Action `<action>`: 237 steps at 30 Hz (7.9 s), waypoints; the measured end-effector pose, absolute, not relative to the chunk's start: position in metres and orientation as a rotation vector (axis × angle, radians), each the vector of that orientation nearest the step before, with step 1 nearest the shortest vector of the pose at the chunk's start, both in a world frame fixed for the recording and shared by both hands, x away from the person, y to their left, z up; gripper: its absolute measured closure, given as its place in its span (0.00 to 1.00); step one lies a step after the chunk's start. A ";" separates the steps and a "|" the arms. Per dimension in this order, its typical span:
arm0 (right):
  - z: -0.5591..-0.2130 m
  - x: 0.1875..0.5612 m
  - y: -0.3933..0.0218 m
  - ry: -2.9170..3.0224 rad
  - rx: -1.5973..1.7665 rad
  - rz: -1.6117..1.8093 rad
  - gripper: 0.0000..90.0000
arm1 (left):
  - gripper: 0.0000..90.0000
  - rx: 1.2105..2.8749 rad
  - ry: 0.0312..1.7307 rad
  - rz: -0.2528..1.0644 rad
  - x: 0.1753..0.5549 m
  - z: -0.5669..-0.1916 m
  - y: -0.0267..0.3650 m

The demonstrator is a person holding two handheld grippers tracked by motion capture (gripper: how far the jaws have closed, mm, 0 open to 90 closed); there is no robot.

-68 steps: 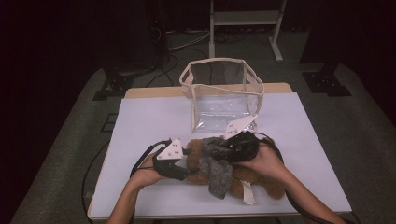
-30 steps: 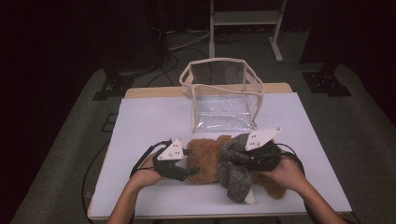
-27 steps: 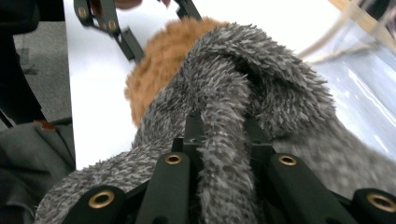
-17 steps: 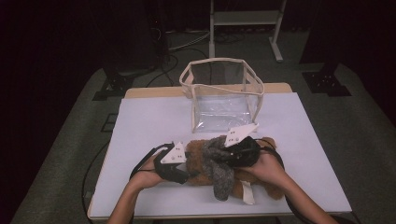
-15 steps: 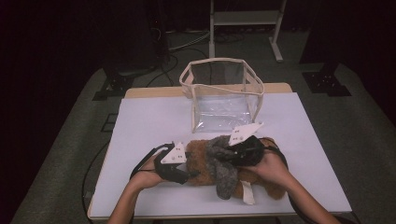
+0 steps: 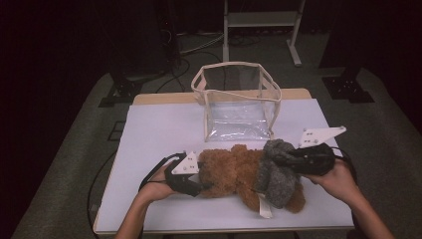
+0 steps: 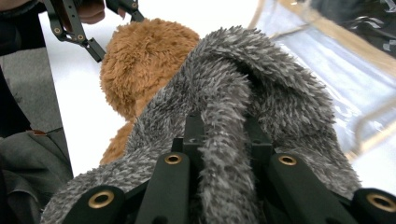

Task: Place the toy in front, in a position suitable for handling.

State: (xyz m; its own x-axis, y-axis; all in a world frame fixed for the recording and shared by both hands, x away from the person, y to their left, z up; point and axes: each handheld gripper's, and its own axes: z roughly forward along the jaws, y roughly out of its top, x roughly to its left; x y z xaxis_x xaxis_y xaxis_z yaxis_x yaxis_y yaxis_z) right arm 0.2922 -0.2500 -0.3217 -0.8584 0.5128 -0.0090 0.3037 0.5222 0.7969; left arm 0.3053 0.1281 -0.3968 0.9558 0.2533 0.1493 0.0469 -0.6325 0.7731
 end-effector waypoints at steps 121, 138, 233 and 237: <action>-0.381 0.260 -0.209 2.555 0.583 1.381 0.84 | 0.02 2.214 0.228 0.080 0.303 -0.388 0.117; -0.373 0.257 -0.203 2.505 0.595 1.341 0.83 | 0.35 2.310 0.150 0.264 0.296 -0.384 0.104; -0.365 0.305 -0.194 2.520 0.658 1.372 0.83 | 0.22 2.248 0.167 0.237 0.295 -0.389 0.137; -0.369 0.302 -0.207 2.524 0.683 1.418 0.83 | 0.25 2.223 0.185 0.212 0.297 -0.385 0.144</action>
